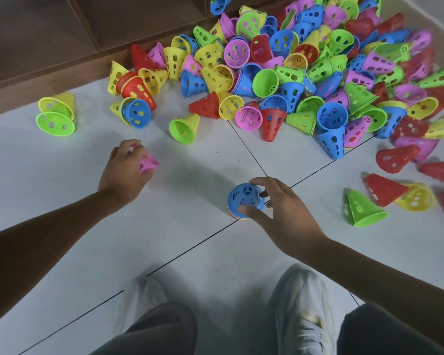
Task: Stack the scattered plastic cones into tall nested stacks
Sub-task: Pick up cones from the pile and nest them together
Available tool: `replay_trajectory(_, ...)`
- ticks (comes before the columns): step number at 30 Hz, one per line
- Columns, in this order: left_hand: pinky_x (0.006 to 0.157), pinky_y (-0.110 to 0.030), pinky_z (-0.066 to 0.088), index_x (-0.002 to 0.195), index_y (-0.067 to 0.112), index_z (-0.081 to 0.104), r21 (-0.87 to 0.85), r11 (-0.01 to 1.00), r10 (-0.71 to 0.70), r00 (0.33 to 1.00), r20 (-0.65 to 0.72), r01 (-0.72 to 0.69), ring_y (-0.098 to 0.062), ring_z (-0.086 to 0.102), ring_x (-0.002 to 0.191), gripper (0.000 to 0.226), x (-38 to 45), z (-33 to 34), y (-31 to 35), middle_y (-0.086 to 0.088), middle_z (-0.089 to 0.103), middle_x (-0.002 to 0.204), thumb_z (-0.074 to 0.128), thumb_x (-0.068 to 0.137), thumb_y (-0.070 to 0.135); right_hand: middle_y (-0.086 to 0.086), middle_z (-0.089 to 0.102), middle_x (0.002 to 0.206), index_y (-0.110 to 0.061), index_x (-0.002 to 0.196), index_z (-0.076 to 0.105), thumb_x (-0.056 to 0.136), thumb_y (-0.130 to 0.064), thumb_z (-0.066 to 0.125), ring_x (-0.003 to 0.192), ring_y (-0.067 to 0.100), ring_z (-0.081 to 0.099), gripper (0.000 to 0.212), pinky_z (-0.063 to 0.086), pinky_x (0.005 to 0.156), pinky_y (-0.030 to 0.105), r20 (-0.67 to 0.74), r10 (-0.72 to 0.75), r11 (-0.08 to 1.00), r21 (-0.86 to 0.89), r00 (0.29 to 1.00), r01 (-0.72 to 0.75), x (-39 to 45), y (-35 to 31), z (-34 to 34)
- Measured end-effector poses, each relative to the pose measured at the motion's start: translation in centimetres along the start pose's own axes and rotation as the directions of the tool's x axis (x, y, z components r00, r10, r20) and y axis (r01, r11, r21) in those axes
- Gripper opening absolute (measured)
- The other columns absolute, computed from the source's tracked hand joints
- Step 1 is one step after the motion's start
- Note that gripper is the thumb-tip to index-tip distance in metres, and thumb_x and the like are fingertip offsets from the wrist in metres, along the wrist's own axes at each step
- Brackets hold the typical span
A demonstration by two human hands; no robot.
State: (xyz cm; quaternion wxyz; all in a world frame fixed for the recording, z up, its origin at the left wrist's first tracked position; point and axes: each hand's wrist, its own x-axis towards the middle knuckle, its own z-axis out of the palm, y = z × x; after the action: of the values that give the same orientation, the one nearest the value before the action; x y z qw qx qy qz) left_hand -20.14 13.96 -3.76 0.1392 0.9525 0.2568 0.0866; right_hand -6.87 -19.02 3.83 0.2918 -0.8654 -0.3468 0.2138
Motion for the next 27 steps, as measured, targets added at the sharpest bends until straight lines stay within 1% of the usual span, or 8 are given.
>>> replay_trajectory(5,0.09,-0.038,0.046,0.119,0.009,0.054,-0.249,0.968,0.002,0.999,-0.038,-0.011,-0.031,0.057,0.108,0.051,-1.2,-0.9,5.8,-0.012,0.057,0.127,0.08,0.075,0.015,-0.014,0.057,0.122,-0.03,0.13,0.05,0.093,-0.063,0.045,0.11,0.006,0.052,0.05,0.049,0.092,0.03,-0.035,0.045,0.999,-0.004,0.998,-0.045,-0.7,1.4,-1.4)
replay_trajectory(8,0.089,-0.038,0.05,0.126,0.01,0.05,-0.355,0.935,-0.004,0.999,-0.053,-0.015,-0.027,0.06,0.105,0.066,-2.0,-1.4,8.7,-0.009,0.056,0.128,0.085,0.072,0.02,-0.014,0.062,0.114,-0.027,0.12,0.059,0.096,-0.046,0.056,0.111,0.007,0.051,0.031,0.048,0.09,0.029,-0.14,0.116,0.993,-0.009,0.983,-0.118,-1.0,3.5,-2.2)
replay_trajectory(11,0.09,-0.036,0.053,0.127,0.016,0.048,-0.478,0.877,-0.06,0.998,-0.019,0.043,-0.021,0.063,0.099,0.071,-2.3,-2.2,11.1,0.001,0.063,0.118,0.088,0.07,0.023,-0.008,0.063,0.113,-0.023,0.119,0.063,0.094,-0.029,0.062,0.118,0.014,0.048,0.026,0.039,0.086,0.023,-0.211,0.144,0.974,-0.141,0.967,-0.176,-1.3,6.1,-3.5)
replay_trajectory(15,0.091,-0.022,0.047,0.129,0.019,0.049,-0.558,0.827,-0.083,0.997,0.004,0.071,-0.015,0.063,0.1,0.073,-2.5,-3.1,13.6,0.011,0.064,0.116,0.089,0.068,0.024,0.01,0.063,0.121,-0.014,0.123,0.061,0.088,-0.019,0.068,0.124,0.031,0.043,0.036,0.036,0.102,0.038,-0.31,0.178,0.917,-0.292,0.934,-0.272,-2.2,10.3,-6.0)
replay_trajectory(19,0.082,-0.005,0.044,0.126,0.025,0.057,-0.577,0.816,-0.025,1.0,0.017,0.03,-0.012,0.064,0.097,0.065,-2.5,-4.0,15.3,0.009,0.067,0.115,0.088,0.069,0.025,0.014,0.048,0.141,-0.014,0.137,0.048,0.082,-0.023,0.072,0.13,0.039,0.036,0.061,0.032,0.109,0.047,-0.351,0.326,0.811,-0.373,0.878,-0.45,-3.7,14.6,-8.1)
replay_trajectory(21,0.086,-0.012,0.048,0.126,0.027,0.058,-0.587,0.81,0.026,0.999,0.037,0.0,-0.012,0.065,0.097,0.065,-2.7,-4.3,15.9,0.009,0.067,0.115,0.087,0.068,0.031,0.018,0.04,0.146,-0.014,0.146,0.035,0.08,-0.026,0.073,0.134,0.041,0.032,0.076,0.029,0.114,0.049,-0.299,0.412,0.775,-0.382,0.861,-0.504,-4.5,16.3,-8.9)
replay_trajectory(24,0.094,-0.034,0.054,0.128,0.028,0.057,-0.547,0.833,0.142,0.988,0.065,-0.084,-0.015,0.064,0.103,0.071,-3.0,-4.3,16.6,0.005,0.066,0.116,0.079,0.064,0.051,0.021,0.022,0.157,-0.017,0.154,0.021,0.084,-0.027,0.074,0.141,0.043,0.025,0.088,0.025,0.116,0.049,-0.197,0.52,0.771,-0.309,0.831,-0.556,-5.6,17.3,-9.3)
replay_trajectory(27,0.091,-0.041,0.055,0.13,0.029,0.055,-0.55,0.825,0.227,0.967,0.116,-0.128,-0.016,0.065,0.101,0.07,-3.5,-4.1,17.2,0.007,0.066,0.116,0.086,0.068,0.036,0.02,0.026,0.156,-0.019,0.154,0.022,0.084,-0.029,0.074,0.14,0.042,0.031,0.088,0.032,0.115,0.051,-0.176,0.521,0.786,-0.282,0.835,-0.549,-6.1,17.4,-9.0)
